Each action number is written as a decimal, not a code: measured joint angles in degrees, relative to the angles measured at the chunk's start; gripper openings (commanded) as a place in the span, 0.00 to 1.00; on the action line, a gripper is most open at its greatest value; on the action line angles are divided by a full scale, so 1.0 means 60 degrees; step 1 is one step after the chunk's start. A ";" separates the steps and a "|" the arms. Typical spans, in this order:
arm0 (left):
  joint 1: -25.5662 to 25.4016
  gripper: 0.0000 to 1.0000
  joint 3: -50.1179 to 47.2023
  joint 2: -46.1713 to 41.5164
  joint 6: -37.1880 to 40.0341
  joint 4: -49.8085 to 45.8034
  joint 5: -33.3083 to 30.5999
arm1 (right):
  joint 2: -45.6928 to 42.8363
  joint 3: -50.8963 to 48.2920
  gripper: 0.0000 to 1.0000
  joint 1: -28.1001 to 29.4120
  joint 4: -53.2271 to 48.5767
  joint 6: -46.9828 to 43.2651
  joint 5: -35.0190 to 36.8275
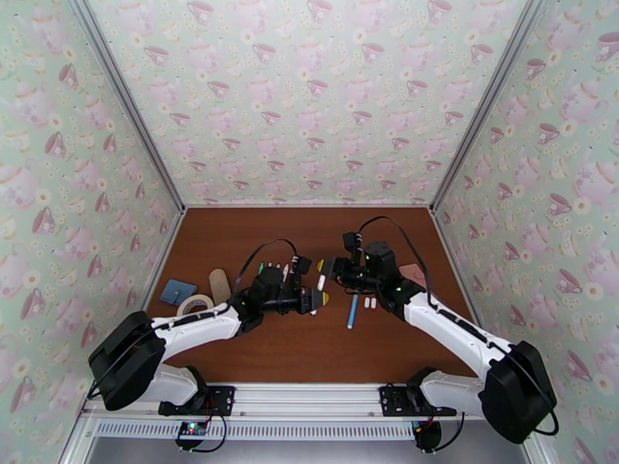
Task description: Open the pen caps
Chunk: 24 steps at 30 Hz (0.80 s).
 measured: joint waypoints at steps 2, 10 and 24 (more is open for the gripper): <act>0.0000 0.03 0.0000 0.0000 0.0029 0.0004 0.0044 | 0.0018 0.0087 0.27 0.0000 -0.0182 -0.0113 -0.0004; 0.0007 0.04 0.0000 0.0000 0.0066 -0.0073 0.0091 | 0.0208 0.0266 0.20 -0.0007 -0.0539 -0.0324 -0.0007; -0.0594 0.05 0.0805 -0.0164 0.1530 -0.2361 -0.1515 | 0.0146 0.0732 0.00 -0.0018 -0.1945 -0.0277 0.0641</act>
